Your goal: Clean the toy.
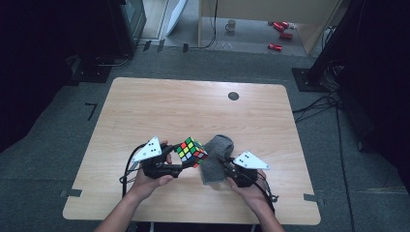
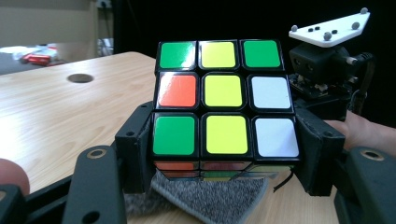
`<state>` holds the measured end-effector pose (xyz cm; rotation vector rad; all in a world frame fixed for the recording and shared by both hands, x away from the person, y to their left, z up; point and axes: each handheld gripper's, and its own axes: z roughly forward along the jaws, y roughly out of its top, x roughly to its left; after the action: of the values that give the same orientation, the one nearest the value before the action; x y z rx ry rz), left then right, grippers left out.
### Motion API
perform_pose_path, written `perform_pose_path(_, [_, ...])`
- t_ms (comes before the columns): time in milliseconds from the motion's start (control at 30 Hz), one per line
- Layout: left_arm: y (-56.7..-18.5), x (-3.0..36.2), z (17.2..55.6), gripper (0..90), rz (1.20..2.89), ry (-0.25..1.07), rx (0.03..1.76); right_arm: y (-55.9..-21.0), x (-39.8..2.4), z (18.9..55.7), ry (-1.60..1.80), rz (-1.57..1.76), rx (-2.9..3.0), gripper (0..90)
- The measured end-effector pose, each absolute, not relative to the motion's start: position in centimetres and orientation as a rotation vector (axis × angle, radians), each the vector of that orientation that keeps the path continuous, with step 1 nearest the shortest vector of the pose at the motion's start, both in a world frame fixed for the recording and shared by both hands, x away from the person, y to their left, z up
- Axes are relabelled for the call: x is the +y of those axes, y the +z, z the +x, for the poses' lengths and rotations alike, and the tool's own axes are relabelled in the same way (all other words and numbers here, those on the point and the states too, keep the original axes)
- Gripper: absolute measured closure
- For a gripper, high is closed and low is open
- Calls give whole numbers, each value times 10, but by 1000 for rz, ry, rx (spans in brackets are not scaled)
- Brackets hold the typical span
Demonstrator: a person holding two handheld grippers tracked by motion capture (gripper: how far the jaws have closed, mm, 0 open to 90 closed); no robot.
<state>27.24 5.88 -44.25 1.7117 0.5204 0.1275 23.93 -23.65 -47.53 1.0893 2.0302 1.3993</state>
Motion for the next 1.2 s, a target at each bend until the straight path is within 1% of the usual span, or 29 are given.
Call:
perform_pose_path(100, [-443,68,270,355,1703,142,543,-475,-220,242,1426,1025,2068,797])
perform_pose_path(133, [-443,72,268,355,1702,148,554,-477,-212,244,1425,1002,2096,778])
perform_pose_path(200, [-444,74,268,355,1702,152,557,-479,-208,245,1415,996,2111,761])
perform_pose_path(233, [-444,75,267,355,1703,155,561,-481,-206,247,1402,995,2124,739])
perform_pose_path(300, [-444,76,267,355,1700,156,566,-485,-204,250,1387,1014,2151,658])
perform_pose_path(333, [-444,76,267,355,1700,156,566,-487,-205,251,1381,1031,2162,595])
perform_pose_path(367, [-444,75,268,355,1702,154,564,-490,-206,253,1355,1065,2182,499])
perform_pose_path(400, [-444,75,268,355,1702,154,564,-492,-207,254,1342,1080,2189,467])
perform_pose_path(433, [-444,74,268,355,1705,154,561,-492,-207,254,1342,1080,2189,467])
perform_pose_path(467, [-444,73,268,355,1705,150,559,-495,-210,255,1322,1112,2195,411])
perform_pose_path(533, [-444,69,270,355,1708,142,549,-496,-215,256,1305,1143,2194,364])
perform_pose_path(600, [-444,67,270,355,1707,139,546,-497,-217,256,1300,1162,2193,348])
perform_pose_path(667, [-444,63,272,355,1710,134,536,-499,-225,256,1289,1211,2191,297])
perform_pose_path(700, [-444,61,273,355,1710,128,534,-499,-225,256,1289,1211,2191,297])
perform_pose_path(733, [-444,57,275,355,1715,120,525,-500,-231,255,1267,1234,2180,271])
perform_pose_path(767, [-445,54,276,355,1717,116,520,-500,-234,255,1259,1245,2169,264])
perform_pose_path(867, [-445,49,277,355,1720,105,513,-499,-240,252,1262,1263,2143,258])
perform_pose_path(1000, [-445,36,282,355,1736,78,522,-492,-251,243,1306,1230,2078,242])
perform_pose_path(1200, [-443,23,283,355,1758,59,527,-486,-252,232,1363,1144,2059,217])
